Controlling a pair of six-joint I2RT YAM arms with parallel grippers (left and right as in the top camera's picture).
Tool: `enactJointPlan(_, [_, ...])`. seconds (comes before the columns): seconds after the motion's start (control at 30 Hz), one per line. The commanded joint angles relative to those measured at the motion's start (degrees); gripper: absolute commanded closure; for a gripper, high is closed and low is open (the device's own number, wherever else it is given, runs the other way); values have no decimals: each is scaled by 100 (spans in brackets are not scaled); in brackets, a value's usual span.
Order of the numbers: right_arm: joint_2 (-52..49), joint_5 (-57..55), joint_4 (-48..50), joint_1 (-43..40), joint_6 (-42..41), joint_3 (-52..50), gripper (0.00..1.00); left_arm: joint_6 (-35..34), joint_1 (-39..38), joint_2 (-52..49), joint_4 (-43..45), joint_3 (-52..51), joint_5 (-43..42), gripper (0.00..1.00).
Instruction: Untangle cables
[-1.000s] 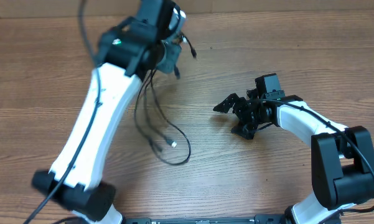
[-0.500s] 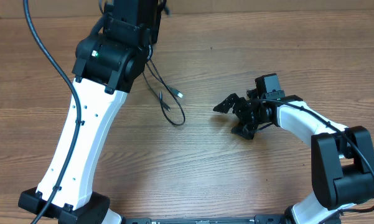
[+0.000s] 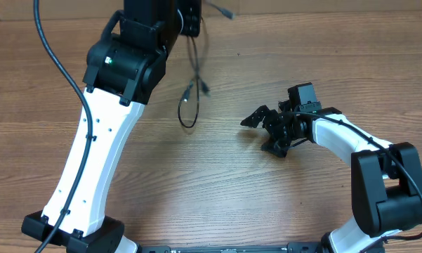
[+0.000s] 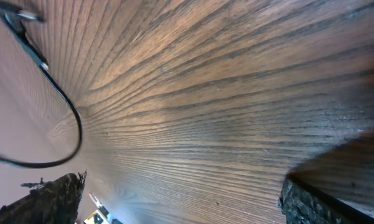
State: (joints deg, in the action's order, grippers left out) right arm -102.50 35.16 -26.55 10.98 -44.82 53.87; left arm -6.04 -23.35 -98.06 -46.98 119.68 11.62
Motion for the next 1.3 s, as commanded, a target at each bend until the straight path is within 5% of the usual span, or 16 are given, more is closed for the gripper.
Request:
enactJointPlan(0.0, [26,-295,-39,15,170,44,0,26,26,-234,-741,103,828,96])
enactJointPlan(0.3, [26,-291,-20,15,164,42,0,-170,74,-1333,-3324,98,227,94])
enactJointPlan(0.33, [26,-291,-20,15,164,44,0,-170,74,-1493,-3475,98,96,86])
enactJointPlan(0.37, [26,-291,-20,15,166,44,0,-170,74,-1692,-3617,98,-28,66])
enactJointPlan(0.4, [26,-289,-22,15,164,44,0,-170,74,-1843,-3716,98,-107,29])
enactJointPlan(0.43, [26,-273,-22,15,166,42,0,-170,72,-2015,-3825,98,-153,7])
enactJointPlan(0.47, [26,-256,-22,15,168,44,0,-170,72,-2138,-3901,98,-184,0])
enactJointPlan(0.73, [26,-254,2,15,166,44,0,-240,55,-2483,-4000,98,-240,0])
enactJointPlan(0.93, [26,-251,4,15,214,44,0,-933,361,-2168,-3917,103,155,1])
enactJointPlan(1.27, [33,503,48,28,1434,105,6,-1331,1541,-1799,-3713,103,-229,0])
